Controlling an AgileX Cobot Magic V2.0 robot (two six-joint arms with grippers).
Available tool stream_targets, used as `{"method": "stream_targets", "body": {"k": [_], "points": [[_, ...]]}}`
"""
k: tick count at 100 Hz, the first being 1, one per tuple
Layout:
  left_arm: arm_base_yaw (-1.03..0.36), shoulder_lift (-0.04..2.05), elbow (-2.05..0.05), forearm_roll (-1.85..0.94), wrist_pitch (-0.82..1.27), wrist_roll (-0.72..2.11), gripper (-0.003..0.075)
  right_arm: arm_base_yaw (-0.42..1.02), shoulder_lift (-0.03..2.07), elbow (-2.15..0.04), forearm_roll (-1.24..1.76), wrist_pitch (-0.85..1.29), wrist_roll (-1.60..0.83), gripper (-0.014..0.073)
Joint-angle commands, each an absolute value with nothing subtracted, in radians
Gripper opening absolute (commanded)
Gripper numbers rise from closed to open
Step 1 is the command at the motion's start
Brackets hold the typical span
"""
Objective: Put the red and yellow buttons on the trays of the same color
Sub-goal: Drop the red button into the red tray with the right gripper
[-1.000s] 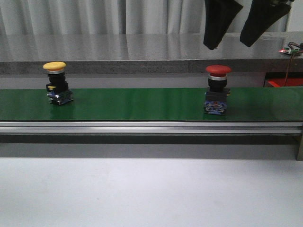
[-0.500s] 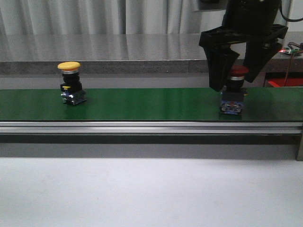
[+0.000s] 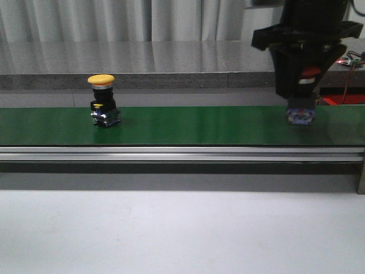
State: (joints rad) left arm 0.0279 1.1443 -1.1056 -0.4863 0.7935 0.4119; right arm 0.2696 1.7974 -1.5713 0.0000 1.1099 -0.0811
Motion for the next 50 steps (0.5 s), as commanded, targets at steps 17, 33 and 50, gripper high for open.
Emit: {"method": "stream_targets", "body": {"k": [17, 33, 50], "points": [[0.021, 1.125, -1.129, -0.52, 0.736, 0.403, -0.0019, 0.041, 1.722, -1.757, -0.018, 1.162, -0.076, 0.0253], [0.021, 1.125, -1.129, -0.52, 0.736, 0.403, -0.002, -0.098, 1.724, -1.784, 0.006, 1.125, -0.076, 0.0253], [0.021, 1.125, -1.129, -0.52, 0.736, 0.403, -0.002, -0.181, 1.761, -1.786, 0.007, 1.069, -0.077, 0.0253]]}}
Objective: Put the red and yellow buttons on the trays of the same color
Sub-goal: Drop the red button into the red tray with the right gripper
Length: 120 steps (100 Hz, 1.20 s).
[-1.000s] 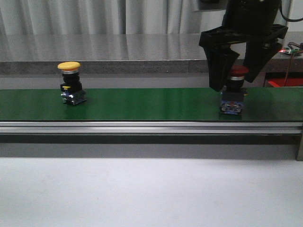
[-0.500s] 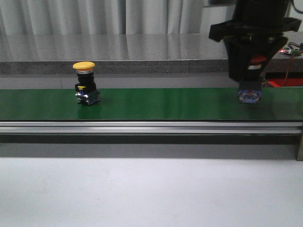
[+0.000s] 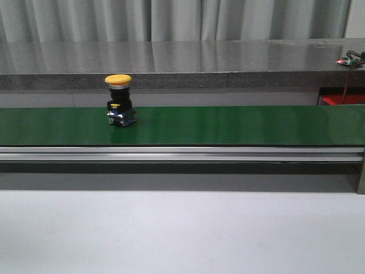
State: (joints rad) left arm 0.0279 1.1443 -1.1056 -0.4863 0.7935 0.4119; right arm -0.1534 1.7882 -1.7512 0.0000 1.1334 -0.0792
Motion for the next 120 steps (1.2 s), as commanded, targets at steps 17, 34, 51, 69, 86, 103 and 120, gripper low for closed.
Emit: {"method": "stream_targets", "body": {"k": [17, 34, 51, 69, 86, 103, 120], "points": [[0.021, 1.125, -1.129, -0.52, 0.736, 0.403, -0.002, -0.197, 1.831, -1.818, 0.007, 1.025, -0.08, 0.0253], [0.021, 1.125, -1.129, -0.52, 0.736, 0.403, -0.0019, -0.2, 1.935, -1.924, -0.009, 1.008, -0.095, 0.0253], [0.021, 1.125, -1.129, -0.52, 0.736, 0.403, -0.002, -0.211, 2.062, -2.058, -0.012, 1.043, -0.097, 0.0253], [0.021, 1.125, -1.129, -0.52, 0.734, 0.403, -0.002, -0.23, 2.164, -2.167, -0.012, 1.08, -0.104, 0.0253], [0.021, 1.125, -1.129, -0.52, 0.732, 0.403, -0.002, -0.238, 2.232, -2.195, 0.0, 1.084, -0.104, 0.0253], [0.021, 1.125, -1.129, -0.52, 0.725, 0.403, -0.002, -0.238, 2.28, -2.195, -0.005, 1.084, -0.105, 0.0253], [0.021, 1.125, -1.129, -0.529, 0.723, 0.403, -0.002, -0.244, 2.293, -2.195, 0.0, 1.083, -0.11, 0.029]]}}
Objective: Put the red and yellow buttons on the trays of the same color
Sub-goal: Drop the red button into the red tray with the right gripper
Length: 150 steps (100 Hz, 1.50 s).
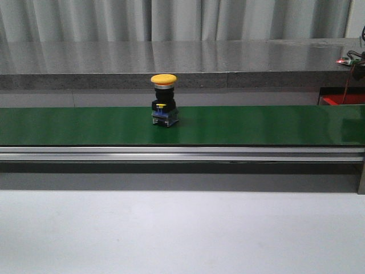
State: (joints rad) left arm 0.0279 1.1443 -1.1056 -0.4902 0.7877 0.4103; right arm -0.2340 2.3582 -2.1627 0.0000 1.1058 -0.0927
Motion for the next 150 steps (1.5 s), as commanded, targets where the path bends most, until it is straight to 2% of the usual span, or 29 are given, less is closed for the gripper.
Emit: {"method": "stream_targets", "body": {"k": [1, 15, 24, 65, 86, 121, 150], "points": [[0.021, 1.125, -1.129, -0.529, 0.723, 0.403, -0.002, -0.246, 2.294, -2.195, 0.0, 1.084, -0.112, 0.0307], [0.021, 1.125, -1.129, -0.529, 0.721, 0.403, -0.002, -0.249, 2.292, -2.195, 0.0, 1.08, -0.112, 0.0533], [0.021, 1.125, -1.129, -0.529, 0.715, 0.403, -0.002, -0.249, 2.29, -2.211, 0.0, 1.084, -0.112, 0.0601], [0.021, 1.125, -1.129, -0.529, 0.713, 0.403, -0.002, -0.244, 2.275, -2.469, 0.034, 1.333, -0.112, 0.0597], [0.021, 1.125, -1.129, -0.529, 0.713, 0.403, -0.002, -0.243, 2.187, -2.472, 0.094, 1.335, -0.116, 0.0597], [0.021, 1.125, -1.129, -0.529, 0.714, 0.403, -0.002, -0.192, 1.975, -2.255, 0.139, 1.334, -0.122, 0.0597], [0.021, 1.125, -1.129, -0.529, 0.715, 0.403, -0.002, -0.04, 1.84, -2.098, 0.163, 1.334, -0.122, 0.0597]]}}
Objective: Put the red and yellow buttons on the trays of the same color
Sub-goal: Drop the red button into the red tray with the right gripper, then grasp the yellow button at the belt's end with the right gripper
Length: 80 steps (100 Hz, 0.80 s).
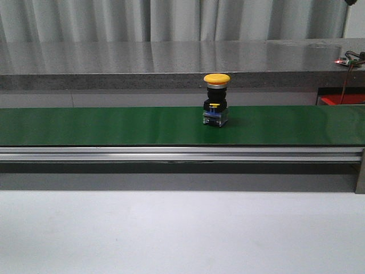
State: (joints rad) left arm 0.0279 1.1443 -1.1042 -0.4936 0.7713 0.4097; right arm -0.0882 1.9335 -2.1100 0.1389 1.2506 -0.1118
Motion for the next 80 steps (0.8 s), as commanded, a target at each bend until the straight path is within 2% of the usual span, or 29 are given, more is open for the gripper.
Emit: {"method": "stream_targets", "body": {"k": [1, 56, 80], "points": [[0.021, 1.125, -1.129, -0.529, 0.715, 0.403, -0.002, -0.035, 1.834, -2.09, 0.163, 1.334, -0.122, 0.0597], [0.021, 1.125, -1.129, -0.529, 0.717, 0.403, -0.002, 0.266, 1.752, -1.875, 0.158, 1.308, -0.097, 0.0597], [0.021, 1.125, -1.129, -0.529, 0.717, 0.403, -0.002, 0.307, 1.778, -1.833, 0.15, 1.258, -0.097, 0.0597]]}}
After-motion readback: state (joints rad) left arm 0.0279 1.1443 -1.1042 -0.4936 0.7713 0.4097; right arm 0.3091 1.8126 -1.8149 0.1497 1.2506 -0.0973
